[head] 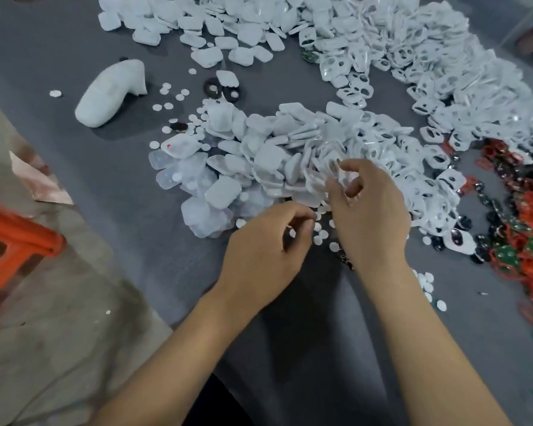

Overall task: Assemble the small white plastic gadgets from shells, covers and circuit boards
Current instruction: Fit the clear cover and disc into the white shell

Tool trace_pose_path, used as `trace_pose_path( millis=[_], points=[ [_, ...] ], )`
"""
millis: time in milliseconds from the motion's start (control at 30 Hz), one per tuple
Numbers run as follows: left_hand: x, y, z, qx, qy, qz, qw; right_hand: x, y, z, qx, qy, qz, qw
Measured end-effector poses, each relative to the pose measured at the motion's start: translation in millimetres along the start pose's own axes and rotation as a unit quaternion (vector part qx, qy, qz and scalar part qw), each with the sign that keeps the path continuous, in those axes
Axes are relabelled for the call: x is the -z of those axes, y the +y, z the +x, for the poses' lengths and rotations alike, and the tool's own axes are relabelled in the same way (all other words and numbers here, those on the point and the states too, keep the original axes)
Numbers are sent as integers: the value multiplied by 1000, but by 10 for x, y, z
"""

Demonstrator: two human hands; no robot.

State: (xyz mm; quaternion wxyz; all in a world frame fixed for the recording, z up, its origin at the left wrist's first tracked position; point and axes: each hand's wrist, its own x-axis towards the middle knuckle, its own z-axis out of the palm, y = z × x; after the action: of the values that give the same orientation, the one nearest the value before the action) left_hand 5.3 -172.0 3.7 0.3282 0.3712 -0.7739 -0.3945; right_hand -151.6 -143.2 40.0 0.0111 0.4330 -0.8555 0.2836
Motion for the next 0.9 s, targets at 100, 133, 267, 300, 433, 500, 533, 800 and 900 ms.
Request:
trace_pose_path(
  millis=[100,133,267,300,433,500,533,800,900],
  points=[
    [-31,-12,31,-1,-10,23,1000,-21,59,102,28,-26,-23,999],
    [-36,-24,32,0,-11,24,1000,-23,71,121,35,-24,-20,999],
    [-47,-45,22,-3,-11,21,1000,10,109,120,28,-1,47,999],
    [-48,-46,20,-4,-10,22,1000,26,114,111,18,-4,73,997],
    [-50,-43,10,5,-17,14,1000,97,131,92,-23,-44,156,986],
    [-47,-39,-2,3,-19,9,1000,113,139,82,-33,-63,177,982],
    [-44,-38,-3,1,-19,6,1000,121,147,77,-39,-67,188,979],
    [-118,-28,-17,-21,2,77,997,207,198,10,-74,-88,264,958],
    [-160,-11,-35,-17,10,49,999,305,225,-14,-67,-83,280,954]
  ],
)
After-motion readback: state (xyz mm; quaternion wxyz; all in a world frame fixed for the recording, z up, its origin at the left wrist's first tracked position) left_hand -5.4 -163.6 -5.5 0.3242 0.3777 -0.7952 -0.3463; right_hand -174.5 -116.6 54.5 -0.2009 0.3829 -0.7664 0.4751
